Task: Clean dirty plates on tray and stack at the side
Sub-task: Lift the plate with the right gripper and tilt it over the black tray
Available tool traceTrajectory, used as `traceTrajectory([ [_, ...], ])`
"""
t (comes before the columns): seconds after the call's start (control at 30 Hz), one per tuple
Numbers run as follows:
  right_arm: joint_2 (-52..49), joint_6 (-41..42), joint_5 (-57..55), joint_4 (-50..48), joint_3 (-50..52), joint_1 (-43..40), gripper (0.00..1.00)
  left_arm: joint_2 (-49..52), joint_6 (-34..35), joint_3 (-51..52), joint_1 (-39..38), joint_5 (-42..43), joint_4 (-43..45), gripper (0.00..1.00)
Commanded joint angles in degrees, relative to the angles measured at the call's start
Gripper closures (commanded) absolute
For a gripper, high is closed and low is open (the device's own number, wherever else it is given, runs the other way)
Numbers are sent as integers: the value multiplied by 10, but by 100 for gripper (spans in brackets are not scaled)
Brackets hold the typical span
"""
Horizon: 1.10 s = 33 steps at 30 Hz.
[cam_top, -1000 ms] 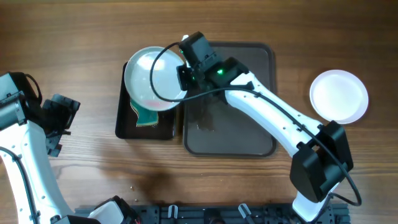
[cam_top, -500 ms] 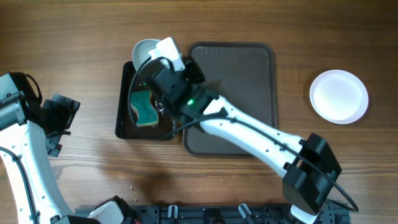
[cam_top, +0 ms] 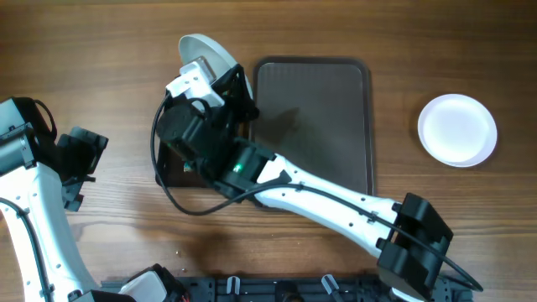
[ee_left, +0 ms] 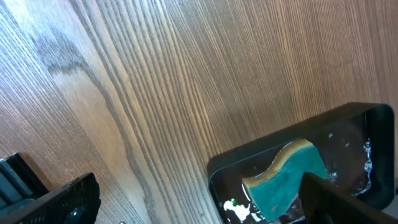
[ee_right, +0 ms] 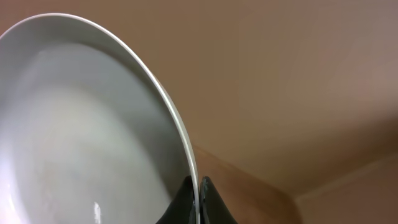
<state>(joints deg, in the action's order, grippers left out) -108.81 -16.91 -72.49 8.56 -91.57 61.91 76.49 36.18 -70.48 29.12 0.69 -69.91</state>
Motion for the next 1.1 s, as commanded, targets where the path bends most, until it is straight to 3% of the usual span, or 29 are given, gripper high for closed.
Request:
traceTrajectory([
  [0.0, 1, -26, -41, -4, -14, 15, 96, -4, 7, -8, 3, -8, 0, 0],
  [1.07, 4, -52, -47, -6, -14, 39, 96, -4, 7, -8, 3, -8, 0, 0],
])
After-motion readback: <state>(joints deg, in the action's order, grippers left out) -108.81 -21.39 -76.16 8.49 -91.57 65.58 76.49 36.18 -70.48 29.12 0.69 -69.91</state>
